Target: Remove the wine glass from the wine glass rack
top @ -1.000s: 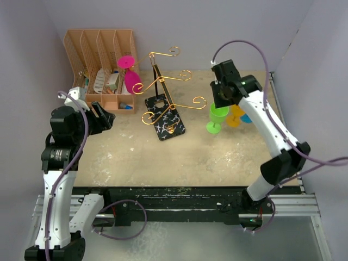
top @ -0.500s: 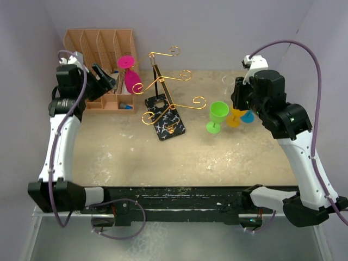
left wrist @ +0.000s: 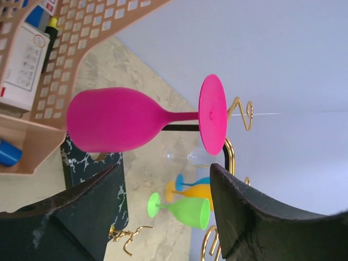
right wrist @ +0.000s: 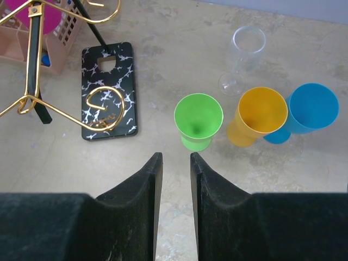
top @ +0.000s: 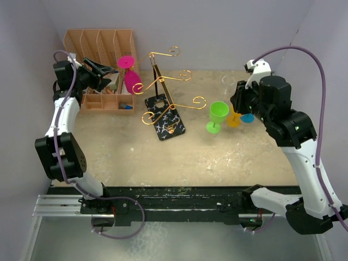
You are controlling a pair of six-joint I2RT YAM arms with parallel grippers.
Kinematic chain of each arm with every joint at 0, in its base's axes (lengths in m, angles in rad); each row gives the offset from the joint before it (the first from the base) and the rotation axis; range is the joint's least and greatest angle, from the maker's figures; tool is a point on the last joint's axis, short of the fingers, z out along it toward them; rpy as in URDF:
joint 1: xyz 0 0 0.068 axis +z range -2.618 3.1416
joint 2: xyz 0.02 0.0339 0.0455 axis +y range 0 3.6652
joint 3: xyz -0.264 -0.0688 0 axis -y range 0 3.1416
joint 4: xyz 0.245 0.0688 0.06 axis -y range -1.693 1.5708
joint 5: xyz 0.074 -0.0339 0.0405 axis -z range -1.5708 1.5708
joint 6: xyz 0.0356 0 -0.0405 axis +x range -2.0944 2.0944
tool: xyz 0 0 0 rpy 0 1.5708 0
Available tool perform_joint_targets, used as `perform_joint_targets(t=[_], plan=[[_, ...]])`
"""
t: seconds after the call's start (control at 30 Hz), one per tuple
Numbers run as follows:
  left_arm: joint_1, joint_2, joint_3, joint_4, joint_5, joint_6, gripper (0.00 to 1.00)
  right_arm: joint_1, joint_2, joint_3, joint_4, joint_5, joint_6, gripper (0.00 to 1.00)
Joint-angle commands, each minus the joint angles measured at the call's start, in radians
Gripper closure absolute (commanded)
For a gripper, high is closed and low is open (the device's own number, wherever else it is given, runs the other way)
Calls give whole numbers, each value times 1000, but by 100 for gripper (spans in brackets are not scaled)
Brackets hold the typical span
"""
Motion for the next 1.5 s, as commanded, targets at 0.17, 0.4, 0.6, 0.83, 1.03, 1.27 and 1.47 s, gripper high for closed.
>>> perform_joint_targets(t=[0.17,0.4,0.6,0.83,1.03,1.27,1.47], plan=[[-29,123,131,214,81,-122,37,0,-5,-2,56,-25,-17,71],[-58,197,216,242,77,-157,39,0,1,-4,50,-23,-18,71],[-82,244,258,231,68,-163,43,0,3,-1,41,-26,-19,72],[-82,265,261,237,78,-165,74,0,-1,-4,43,-23,-20,72],[-78,238,258,208,72,-138,100,0,-2,-7,44,-21,-19,72],[-77,215,254,231,77,-169,100,0,-6,-4,43,-21,-18,72],[-84,201,241,344,112,-298,100,0,-10,-5,46,-23,-21,72]])
